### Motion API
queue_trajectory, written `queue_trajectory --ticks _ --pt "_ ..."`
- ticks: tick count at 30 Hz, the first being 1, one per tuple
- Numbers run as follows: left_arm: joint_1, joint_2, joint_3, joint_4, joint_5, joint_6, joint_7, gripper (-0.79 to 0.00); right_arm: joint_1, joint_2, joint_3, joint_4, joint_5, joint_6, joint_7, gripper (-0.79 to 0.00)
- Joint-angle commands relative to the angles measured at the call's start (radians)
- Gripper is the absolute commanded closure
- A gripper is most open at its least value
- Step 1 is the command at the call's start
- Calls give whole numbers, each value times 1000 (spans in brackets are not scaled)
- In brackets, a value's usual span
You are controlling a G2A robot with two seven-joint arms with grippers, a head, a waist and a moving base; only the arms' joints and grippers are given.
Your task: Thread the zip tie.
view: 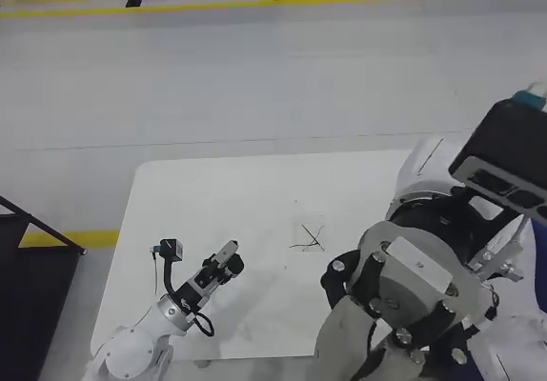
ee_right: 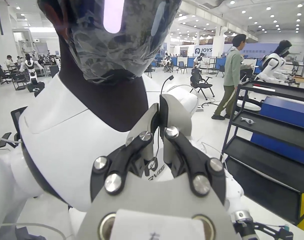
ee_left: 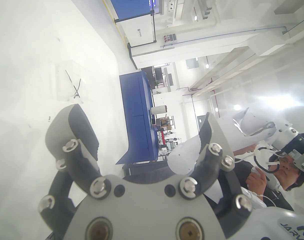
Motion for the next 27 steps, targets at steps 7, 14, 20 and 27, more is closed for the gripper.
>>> queue_trajectory --ticks 7,14,20,27 --pt "0 0 0 0 0 0 0 -785 3 -1 -48 68 98 101 101 0" --pt "0 0 0 0 0 0 0 -785 15 -19 -78 86 203 145 145 0" --pt "0 0 0 0 0 0 0 -785 1 -32 -67 81 196 152 152 0" --pt "0 0 0 0 0 0 0 -785 -22 -37 -46 92 94 161 161 0"
